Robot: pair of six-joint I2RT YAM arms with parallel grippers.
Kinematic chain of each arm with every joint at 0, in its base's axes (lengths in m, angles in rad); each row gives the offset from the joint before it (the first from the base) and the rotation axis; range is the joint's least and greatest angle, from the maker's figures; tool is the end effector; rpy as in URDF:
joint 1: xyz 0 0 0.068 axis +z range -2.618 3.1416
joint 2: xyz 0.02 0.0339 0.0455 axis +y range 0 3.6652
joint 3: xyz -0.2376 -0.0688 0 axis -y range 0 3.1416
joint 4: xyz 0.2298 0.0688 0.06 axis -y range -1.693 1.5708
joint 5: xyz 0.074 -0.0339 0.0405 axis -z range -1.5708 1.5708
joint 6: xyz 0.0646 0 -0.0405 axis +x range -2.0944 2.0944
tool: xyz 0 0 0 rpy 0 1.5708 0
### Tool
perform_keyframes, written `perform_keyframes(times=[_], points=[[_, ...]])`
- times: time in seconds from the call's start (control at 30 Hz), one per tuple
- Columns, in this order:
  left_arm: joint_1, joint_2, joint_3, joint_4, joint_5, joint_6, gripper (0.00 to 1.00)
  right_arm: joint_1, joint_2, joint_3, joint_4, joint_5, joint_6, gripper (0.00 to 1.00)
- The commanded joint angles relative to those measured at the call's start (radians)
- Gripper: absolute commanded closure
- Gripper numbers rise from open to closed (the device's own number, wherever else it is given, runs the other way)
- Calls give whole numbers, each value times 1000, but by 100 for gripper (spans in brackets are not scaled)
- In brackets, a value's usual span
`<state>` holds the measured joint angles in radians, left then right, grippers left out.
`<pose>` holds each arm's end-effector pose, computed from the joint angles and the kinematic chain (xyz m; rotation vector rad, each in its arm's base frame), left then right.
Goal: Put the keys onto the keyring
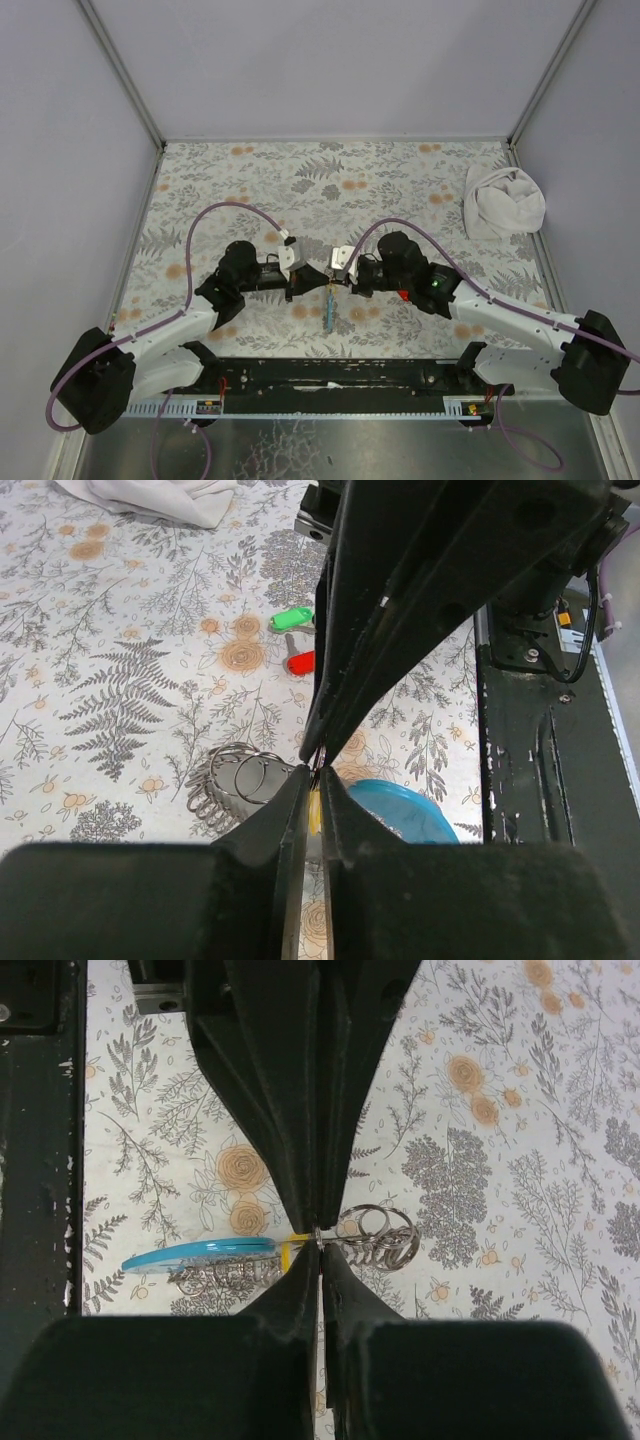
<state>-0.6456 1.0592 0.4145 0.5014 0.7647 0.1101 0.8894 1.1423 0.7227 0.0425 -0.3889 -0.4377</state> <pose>0.1670 -0.1818 0.2133 1.1691 1.3520 -1.0413 0.1573 0.2329 0.2415 -1.4147 1.3834 0.6748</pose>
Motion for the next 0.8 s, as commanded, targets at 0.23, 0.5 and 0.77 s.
perform_keyframes(times=[0.23,0.5,0.77], points=[[37,-41,-67,158,-47,-113,72,-7,-59,-31,53,-21,-89,100],[143,26,-178,482,-30,-439,67,-10,-71,-56,104,-59,-120,100],[147,96,-243,697,-129,-789,63,-10,-70,-59,109,-81,-141,100]])
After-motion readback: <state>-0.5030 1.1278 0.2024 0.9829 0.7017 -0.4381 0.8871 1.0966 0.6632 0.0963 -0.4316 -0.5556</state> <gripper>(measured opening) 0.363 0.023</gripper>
